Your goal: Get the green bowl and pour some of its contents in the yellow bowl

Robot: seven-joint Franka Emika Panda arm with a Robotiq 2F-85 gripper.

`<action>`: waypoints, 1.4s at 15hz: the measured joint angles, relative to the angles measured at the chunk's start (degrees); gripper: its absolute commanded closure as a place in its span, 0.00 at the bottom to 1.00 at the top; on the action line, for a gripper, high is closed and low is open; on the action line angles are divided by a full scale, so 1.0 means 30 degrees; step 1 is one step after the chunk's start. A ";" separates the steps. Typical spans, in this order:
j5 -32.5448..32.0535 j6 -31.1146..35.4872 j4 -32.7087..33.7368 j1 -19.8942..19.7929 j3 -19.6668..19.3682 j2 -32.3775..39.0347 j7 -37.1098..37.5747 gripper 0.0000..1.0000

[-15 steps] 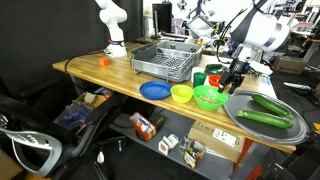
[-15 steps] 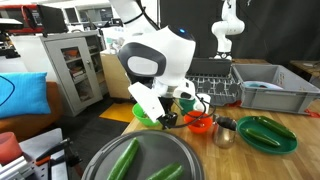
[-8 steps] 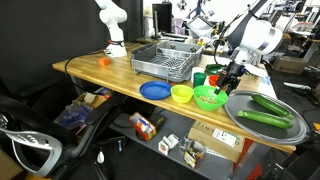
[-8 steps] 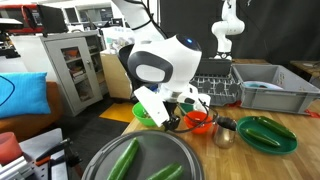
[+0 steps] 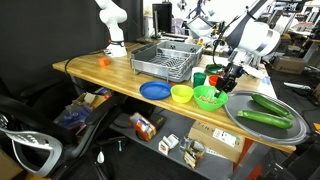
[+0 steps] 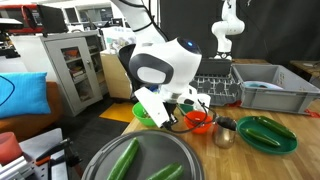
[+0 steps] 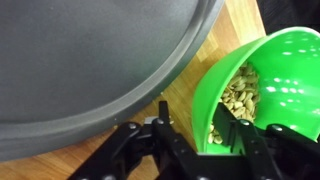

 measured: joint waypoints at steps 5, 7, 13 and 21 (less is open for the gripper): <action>-0.0456 -0.0031 0.0011 -0.0144 -0.0001 0.0049 0.0335 1.00; -0.0570 -0.0083 0.0065 -0.0302 -0.0002 0.0042 0.0438 0.99; -0.0625 -0.0456 0.0318 -0.0962 0.0004 -0.0040 0.0560 0.99; -0.4795 -0.1163 0.0292 0.0238 -0.0116 -0.1848 0.5586 0.99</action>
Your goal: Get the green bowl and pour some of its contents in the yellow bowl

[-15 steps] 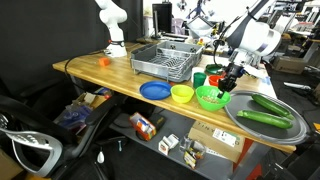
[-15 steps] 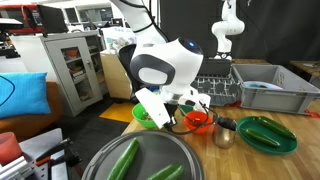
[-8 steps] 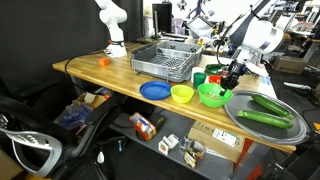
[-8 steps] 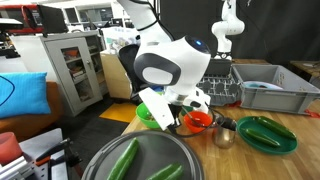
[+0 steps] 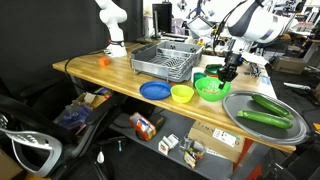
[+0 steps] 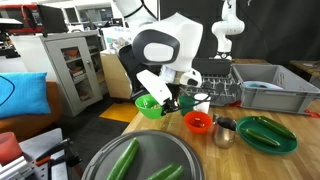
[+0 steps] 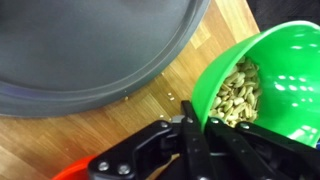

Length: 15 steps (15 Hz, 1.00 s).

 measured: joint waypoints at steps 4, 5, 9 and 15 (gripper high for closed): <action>-0.3339 -0.0003 -0.0157 0.1549 -0.0588 -0.1293 0.3885 0.99; -0.4292 -0.0006 -0.0199 0.2008 -0.0847 -0.1588 0.5013 0.99; -0.8384 -0.0357 -0.0160 0.3869 -0.1844 -0.2659 0.9850 0.99; -1.2405 -0.3500 0.1579 0.5854 -0.2287 -0.2837 1.5753 0.99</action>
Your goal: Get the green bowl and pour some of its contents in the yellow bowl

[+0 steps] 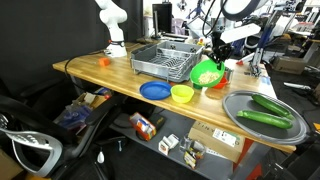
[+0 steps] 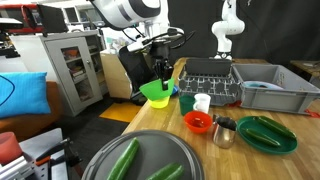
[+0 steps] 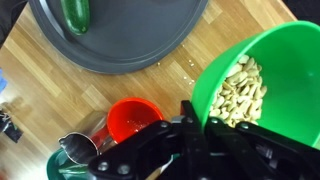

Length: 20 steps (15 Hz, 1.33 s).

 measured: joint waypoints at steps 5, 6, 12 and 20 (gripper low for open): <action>-0.0501 -0.2537 0.2305 0.0751 -0.0001 0.1682 0.1659 0.99; -0.0502 -0.2997 0.2835 0.0860 -0.0002 0.2127 0.1803 0.99; -0.0750 -0.5727 0.6063 0.1339 -0.0094 0.4424 0.2302 0.99; -0.1997 -0.9773 1.0091 0.2522 -0.0318 0.7032 0.3440 0.99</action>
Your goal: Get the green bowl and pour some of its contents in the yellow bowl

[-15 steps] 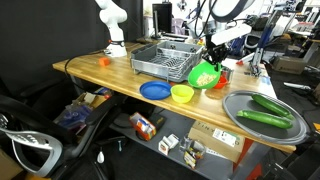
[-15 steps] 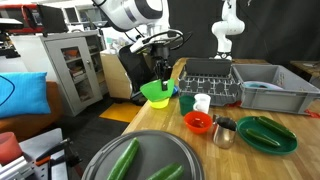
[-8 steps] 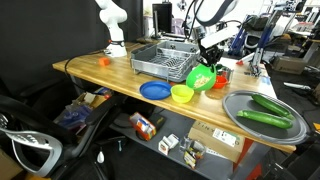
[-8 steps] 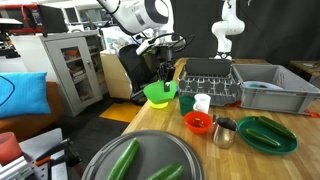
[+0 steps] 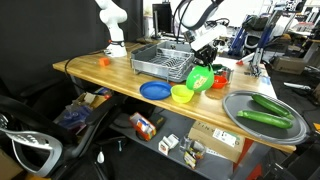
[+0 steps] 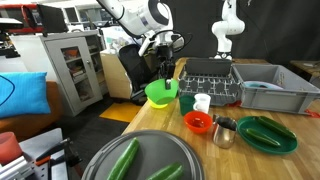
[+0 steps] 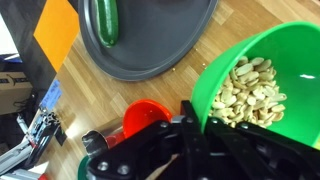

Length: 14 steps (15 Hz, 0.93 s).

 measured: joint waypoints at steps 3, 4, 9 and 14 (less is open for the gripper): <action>-0.0312 -0.1407 0.1455 0.0449 -0.0014 0.0911 0.0077 0.99; -0.0338 -0.1905 0.1912 0.0585 -0.0016 0.1170 0.0098 0.99; -0.0547 -0.4215 0.3951 0.1081 -0.0039 0.2268 0.0193 0.99; -0.1404 -0.5996 0.5629 0.1482 -0.0106 0.3255 0.0206 0.99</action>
